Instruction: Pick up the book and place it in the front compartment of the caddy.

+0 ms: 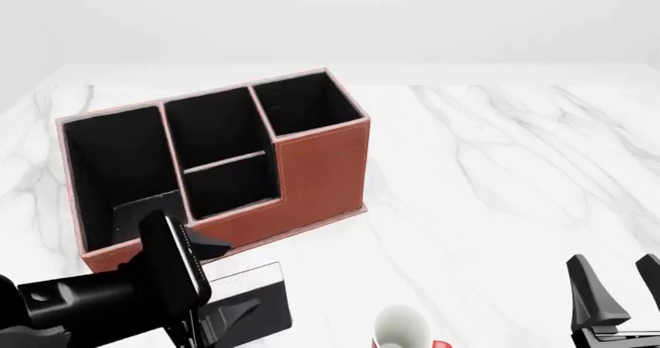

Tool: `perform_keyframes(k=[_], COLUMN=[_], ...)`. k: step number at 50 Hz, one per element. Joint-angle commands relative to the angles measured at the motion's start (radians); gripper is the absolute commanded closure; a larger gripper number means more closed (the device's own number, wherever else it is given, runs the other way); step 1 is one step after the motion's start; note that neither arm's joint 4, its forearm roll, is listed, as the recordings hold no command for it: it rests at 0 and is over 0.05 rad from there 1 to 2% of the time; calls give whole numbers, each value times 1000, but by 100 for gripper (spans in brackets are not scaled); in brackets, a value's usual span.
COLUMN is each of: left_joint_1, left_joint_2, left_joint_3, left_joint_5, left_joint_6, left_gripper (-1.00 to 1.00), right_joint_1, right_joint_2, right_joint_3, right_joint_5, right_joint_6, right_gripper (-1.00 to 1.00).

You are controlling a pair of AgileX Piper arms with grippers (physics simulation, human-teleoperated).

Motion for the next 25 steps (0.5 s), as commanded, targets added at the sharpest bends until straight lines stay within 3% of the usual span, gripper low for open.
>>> perform_keyframes(k=[1,25], left_joint_1=[49,56], left_joint_2=[8,30], left_joint_3=[41,88], left_joint_5=[-42,-85], left_joint_6=[-8,-20], left_gripper=[-100,-100], right_joint_1=[-1,-1], right_joint_2=[0,0], right_joint_3=[0,0], right_joint_5=[1,0], right_joint_6=[-1,-1], right_gripper=[-100,-100])
